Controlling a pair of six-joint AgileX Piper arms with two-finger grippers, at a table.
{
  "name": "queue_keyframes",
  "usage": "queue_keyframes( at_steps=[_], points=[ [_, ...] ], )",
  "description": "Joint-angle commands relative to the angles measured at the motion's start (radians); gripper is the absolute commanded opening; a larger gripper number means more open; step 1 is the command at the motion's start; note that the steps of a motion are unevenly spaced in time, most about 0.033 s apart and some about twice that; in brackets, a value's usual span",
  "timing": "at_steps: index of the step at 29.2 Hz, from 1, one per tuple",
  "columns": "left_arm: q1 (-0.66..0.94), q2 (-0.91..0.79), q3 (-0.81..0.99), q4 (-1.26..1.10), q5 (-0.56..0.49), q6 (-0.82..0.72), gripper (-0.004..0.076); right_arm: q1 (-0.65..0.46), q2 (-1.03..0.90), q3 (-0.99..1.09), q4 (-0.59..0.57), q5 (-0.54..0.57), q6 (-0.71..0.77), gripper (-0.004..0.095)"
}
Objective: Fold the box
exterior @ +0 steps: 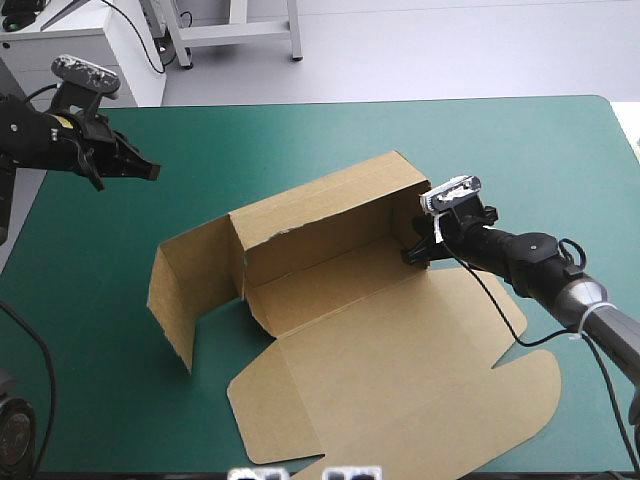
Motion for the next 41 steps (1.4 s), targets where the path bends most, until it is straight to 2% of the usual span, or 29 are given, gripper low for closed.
queue_keyframes(
  at_steps=[1,5,6,10,11,14,17,21,31,41],
  points=[
    [0.043,-0.064,0.087,-0.094,-0.115,0.02,-0.0008,-0.002,-0.079,-0.039,-0.038,0.023,0.044,-0.0018],
    [0.052,-0.101,0.2,-0.087,-0.18,0.018,-0.0008,-0.004,-0.124,-0.04,-0.187,0.031,0.163,-0.0018],
    [0.052,-0.107,0.221,-0.087,-0.172,0.015,-0.0008,-0.004,-0.136,-0.049,-0.317,0.062,0.285,-0.0018],
    [0.052,-0.107,0.223,-0.087,-0.162,0.022,-0.0009,-0.004,-0.139,-0.119,-0.63,0.215,0.561,-0.0018],
    [0.052,-0.107,0.223,-0.085,-0.169,0.022,-0.0008,-0.004,-0.139,-0.15,-0.719,0.281,0.661,-0.0018],
    [0.052,-0.107,0.223,-0.085,-0.171,0.022,-0.0009,-0.004,-0.141,-0.228,-0.895,0.406,0.831,-0.0018],
    [0.052,-0.107,0.223,-0.083,-0.173,0.022,-0.0008,-0.004,-0.141,-0.313,-1.0,0.512,0.981,-0.0018],
    [0.052,-0.107,0.223,-0.083,-0.176,0.022,-0.0009,-0.004,-0.141,-0.382,-1.063,0.583,1.104,-0.0018],
    [0.052,-0.108,0.223,-0.083,-0.178,0.022,-0.0009,-0.004,-0.101,-0.407,-1.231,0.621,1.335,-0.0018],
    [0.052,-0.115,0.223,-0.088,-0.163,0.022,-0.0009,-0.004,0.07,-0.536,-1.247,0.634,1.429,-0.0018]
  ],
)
